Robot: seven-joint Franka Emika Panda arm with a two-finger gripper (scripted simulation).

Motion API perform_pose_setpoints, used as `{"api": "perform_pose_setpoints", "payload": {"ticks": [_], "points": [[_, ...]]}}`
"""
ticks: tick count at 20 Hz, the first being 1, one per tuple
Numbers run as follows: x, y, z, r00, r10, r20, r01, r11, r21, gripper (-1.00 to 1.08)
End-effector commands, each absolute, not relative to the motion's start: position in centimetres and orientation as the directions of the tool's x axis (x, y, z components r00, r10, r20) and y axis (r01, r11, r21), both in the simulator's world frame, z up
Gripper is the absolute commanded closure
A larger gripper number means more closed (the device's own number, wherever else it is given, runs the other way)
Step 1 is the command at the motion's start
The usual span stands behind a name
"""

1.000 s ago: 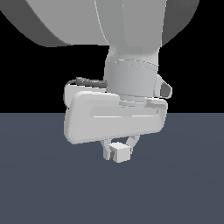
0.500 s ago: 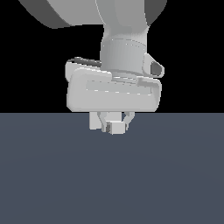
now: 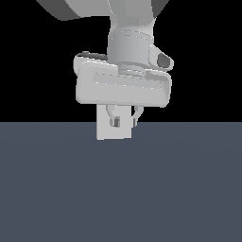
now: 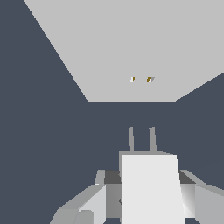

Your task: Plug the charger into the wall socket.

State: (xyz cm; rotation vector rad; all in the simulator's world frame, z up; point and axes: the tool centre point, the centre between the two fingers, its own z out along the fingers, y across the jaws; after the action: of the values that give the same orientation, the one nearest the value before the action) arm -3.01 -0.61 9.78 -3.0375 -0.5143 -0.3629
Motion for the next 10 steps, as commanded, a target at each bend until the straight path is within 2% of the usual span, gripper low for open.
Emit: {"api": "perform_pose_setpoints", "payload": {"ticks": [1, 10], "points": [[-2.82, -0.66, 10.06, 0.921, 0.311, 0.234, 0.320, -0.947, 0.000, 1.08], [-2.82, -0.71, 10.01, 0.921, 0.312, 0.234, 0.320, -0.947, 0.000, 1.08]]}}
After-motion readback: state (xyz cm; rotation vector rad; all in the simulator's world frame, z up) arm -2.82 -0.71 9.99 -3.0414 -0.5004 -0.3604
